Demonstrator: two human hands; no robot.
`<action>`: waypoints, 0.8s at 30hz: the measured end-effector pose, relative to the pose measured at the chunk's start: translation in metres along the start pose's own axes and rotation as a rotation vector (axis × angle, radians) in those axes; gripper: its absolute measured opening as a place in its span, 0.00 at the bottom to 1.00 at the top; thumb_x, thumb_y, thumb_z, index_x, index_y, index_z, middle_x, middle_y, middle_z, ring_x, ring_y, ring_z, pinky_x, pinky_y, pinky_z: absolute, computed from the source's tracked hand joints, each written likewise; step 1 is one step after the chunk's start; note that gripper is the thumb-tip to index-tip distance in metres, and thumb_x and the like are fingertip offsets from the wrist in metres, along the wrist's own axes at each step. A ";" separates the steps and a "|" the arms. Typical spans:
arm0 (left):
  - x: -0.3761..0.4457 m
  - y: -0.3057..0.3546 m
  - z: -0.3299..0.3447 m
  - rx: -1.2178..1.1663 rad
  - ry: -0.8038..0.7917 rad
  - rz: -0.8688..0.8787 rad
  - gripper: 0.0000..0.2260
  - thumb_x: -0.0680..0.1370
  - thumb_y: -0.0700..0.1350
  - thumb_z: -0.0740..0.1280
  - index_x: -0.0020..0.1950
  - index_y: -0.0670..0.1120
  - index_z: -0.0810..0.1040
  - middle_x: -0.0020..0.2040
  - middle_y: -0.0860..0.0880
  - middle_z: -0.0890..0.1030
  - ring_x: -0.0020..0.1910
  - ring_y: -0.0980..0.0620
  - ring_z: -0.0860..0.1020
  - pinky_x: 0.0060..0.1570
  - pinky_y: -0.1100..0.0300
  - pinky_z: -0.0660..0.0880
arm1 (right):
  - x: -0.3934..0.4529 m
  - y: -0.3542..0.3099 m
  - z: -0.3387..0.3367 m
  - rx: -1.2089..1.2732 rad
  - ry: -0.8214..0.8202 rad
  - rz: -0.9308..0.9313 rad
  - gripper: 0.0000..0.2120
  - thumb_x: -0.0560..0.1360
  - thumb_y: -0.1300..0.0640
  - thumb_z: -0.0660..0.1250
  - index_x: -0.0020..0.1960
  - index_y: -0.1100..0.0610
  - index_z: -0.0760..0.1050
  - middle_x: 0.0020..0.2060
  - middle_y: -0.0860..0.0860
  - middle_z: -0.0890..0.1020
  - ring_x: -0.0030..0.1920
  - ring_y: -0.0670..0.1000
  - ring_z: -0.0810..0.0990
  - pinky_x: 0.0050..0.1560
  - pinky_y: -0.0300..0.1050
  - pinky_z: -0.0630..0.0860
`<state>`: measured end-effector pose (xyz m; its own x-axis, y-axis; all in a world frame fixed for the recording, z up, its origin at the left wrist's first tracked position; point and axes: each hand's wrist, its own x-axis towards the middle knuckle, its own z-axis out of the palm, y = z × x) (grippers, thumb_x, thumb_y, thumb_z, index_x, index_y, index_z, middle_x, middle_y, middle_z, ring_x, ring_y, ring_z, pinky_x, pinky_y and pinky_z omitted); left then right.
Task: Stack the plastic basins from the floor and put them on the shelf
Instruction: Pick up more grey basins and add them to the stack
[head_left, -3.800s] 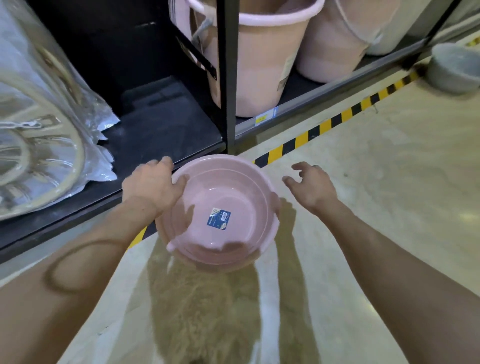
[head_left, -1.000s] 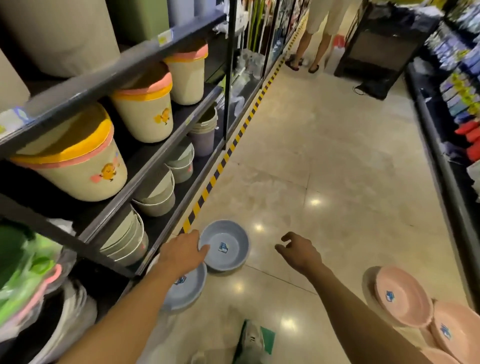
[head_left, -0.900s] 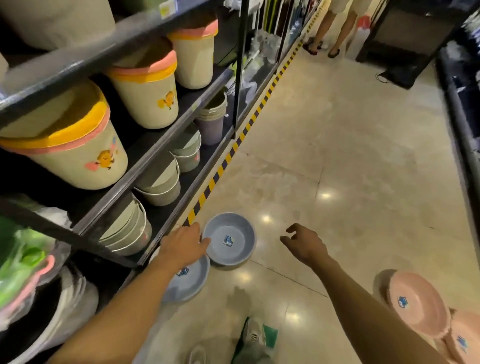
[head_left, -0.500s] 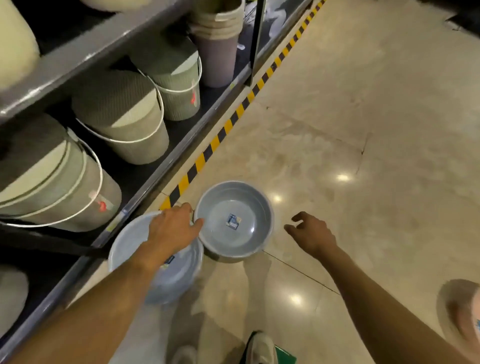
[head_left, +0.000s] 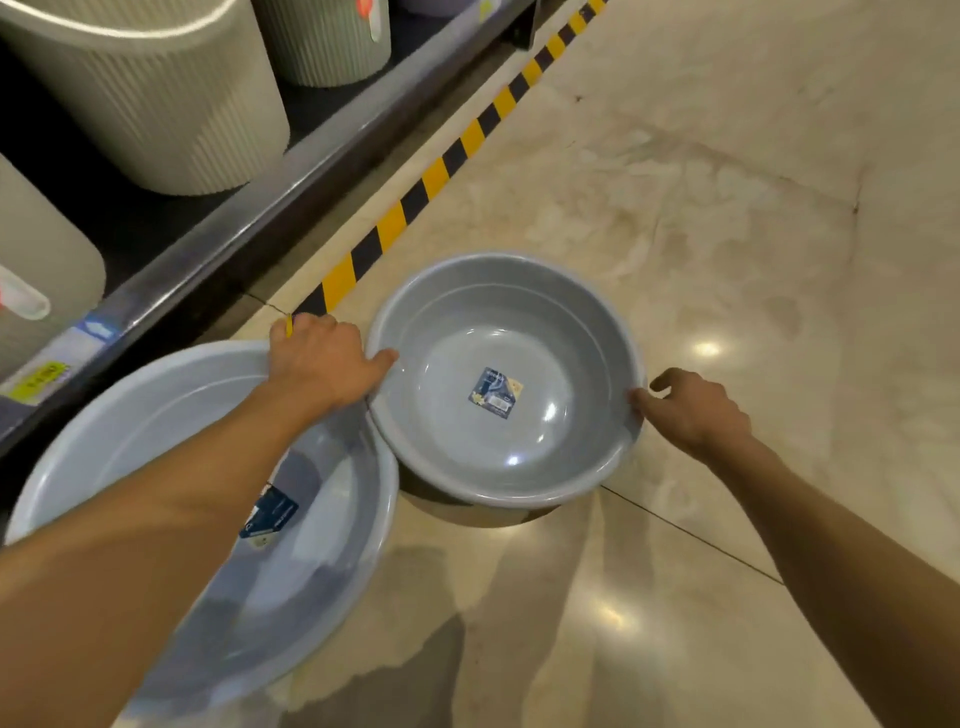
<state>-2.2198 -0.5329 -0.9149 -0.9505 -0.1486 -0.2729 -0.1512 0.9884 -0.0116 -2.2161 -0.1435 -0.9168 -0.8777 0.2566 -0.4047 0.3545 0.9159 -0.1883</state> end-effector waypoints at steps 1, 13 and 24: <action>0.005 0.003 0.006 -0.002 -0.007 -0.006 0.27 0.77 0.71 0.54 0.44 0.49 0.77 0.53 0.42 0.81 0.59 0.40 0.74 0.67 0.40 0.63 | 0.003 -0.001 0.006 -0.003 0.007 -0.008 0.24 0.76 0.34 0.62 0.59 0.51 0.76 0.54 0.54 0.83 0.50 0.61 0.79 0.46 0.52 0.70; 0.009 0.017 0.010 -0.182 0.065 -0.054 0.17 0.80 0.57 0.59 0.40 0.46 0.75 0.51 0.43 0.79 0.68 0.41 0.69 0.74 0.38 0.52 | 0.006 -0.016 0.012 -0.004 0.050 -0.030 0.13 0.76 0.45 0.65 0.38 0.53 0.72 0.35 0.51 0.78 0.34 0.51 0.75 0.36 0.46 0.68; -0.027 -0.024 -0.067 -0.354 0.203 -0.150 0.14 0.76 0.59 0.64 0.37 0.51 0.71 0.38 0.46 0.77 0.32 0.48 0.73 0.36 0.57 0.66 | -0.015 -0.062 -0.062 0.018 0.251 -0.233 0.12 0.74 0.44 0.66 0.40 0.52 0.76 0.34 0.50 0.79 0.33 0.51 0.76 0.33 0.43 0.68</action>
<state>-2.2082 -0.5550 -0.8425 -0.9398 -0.3273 -0.0985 -0.3416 0.8895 0.3036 -2.2447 -0.1849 -0.8432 -0.9870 0.1108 -0.1164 0.1385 0.9538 -0.2667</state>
